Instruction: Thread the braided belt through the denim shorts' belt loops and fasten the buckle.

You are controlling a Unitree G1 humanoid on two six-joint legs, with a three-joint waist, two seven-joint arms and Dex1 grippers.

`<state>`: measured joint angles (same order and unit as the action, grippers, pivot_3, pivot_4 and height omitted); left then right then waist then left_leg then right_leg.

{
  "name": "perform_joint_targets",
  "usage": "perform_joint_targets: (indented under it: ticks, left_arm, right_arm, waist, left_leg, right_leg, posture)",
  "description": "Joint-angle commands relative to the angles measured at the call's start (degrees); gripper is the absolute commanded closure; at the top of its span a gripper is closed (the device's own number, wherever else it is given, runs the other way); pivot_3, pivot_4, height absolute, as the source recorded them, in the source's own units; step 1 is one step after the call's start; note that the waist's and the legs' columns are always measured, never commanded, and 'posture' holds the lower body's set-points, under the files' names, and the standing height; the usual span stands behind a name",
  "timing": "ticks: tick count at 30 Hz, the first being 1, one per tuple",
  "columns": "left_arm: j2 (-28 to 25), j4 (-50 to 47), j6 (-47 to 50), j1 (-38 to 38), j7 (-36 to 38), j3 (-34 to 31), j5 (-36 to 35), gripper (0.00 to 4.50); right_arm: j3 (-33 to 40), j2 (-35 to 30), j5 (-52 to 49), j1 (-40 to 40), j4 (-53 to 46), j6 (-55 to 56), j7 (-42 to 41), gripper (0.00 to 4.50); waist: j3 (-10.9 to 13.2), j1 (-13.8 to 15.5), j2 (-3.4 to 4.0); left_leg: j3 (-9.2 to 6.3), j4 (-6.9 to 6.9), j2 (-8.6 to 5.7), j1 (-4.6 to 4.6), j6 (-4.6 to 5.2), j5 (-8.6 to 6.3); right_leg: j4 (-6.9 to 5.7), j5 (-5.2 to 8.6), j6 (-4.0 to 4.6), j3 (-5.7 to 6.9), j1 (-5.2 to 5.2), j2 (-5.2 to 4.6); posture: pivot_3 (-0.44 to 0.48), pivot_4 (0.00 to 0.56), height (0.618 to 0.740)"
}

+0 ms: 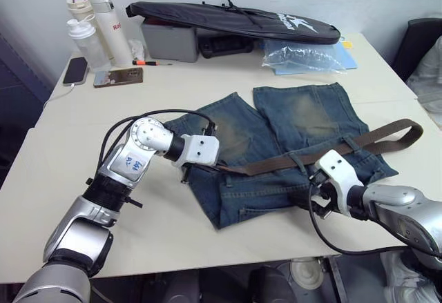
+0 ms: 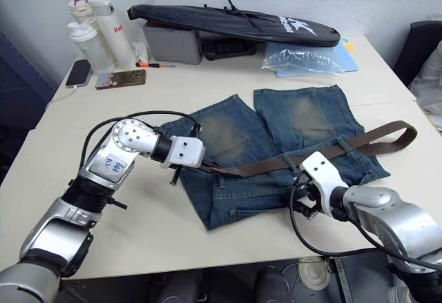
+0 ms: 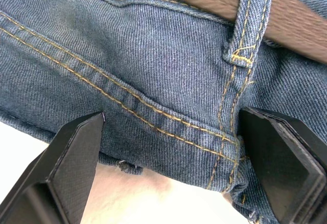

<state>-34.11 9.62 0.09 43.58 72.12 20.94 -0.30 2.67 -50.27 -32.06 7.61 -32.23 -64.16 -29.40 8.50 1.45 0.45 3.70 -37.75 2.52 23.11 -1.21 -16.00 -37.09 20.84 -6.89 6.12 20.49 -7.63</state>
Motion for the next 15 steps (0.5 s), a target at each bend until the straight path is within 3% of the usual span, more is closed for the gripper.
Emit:
perform_joint_targets:
  ticks: [1, 2, 9, 15]
  left_arm:
    - [-0.12, -2.49, 7.41, -0.10, 2.65, -3.98, -6.62, 3.57]
    - [0.39, -3.12, 10.26, 0.21, 2.92, -4.87, -8.74, 3.27]
    - [-1.92, -5.94, 22.03, 1.98, 7.79, -8.86, -17.40, 0.04]
    - [-5.30, -5.03, 27.05, 3.41, 9.10, -11.24, -19.64, 0.04]
  right_arm:
    - [1.00, 0.19, -0.02, 1.20, -0.46, 0.47, -0.79, 0.00]
    - [0.89, -0.57, 0.20, 1.22, -0.86, 1.88, -1.92, 0.00]
    - [3.57, -7.04, 0.11, 0.88, -4.60, 9.88, -10.62, 0.00]
    - [-2.61, -13.42, 5.62, 2.24, -6.96, 19.71, -18.67, 0.00]
  waist:
    - [0.00, -0.04, 0.01]
    - [0.00, -0.05, 0.00]
    - [0.02, -0.07, -0.02]
    - [0.03, -0.16, -0.02]
  left_leg:
    - [0.01, 0.01, 0.00, 0.00, 0.00, 0.00]
    - [0.01, 0.01, 0.01, 0.00, 0.00, 0.00]
    - [0.01, 0.06, 0.02, 0.01, 0.00, 0.00]
    - [0.04, 0.11, 0.05, -0.01, 0.00, 0.00]
  right_leg:
    - [-0.01, 0.00, 0.00, -0.01, 0.01, 0.00]
    - [-0.02, 0.00, 0.00, -0.01, 0.02, 0.01]
    - [-0.27, 0.00, 0.00, -0.02, 0.06, 0.05]
    - [-0.28, 0.00, 0.00, -0.03, 0.09, 0.09]
  posture:
    - [0.000, 0.150, 0.658]
    - [0.000, 0.150, 0.658]
    - [0.000, 0.150, 0.658]
    - [0.000, 0.150, 0.658]
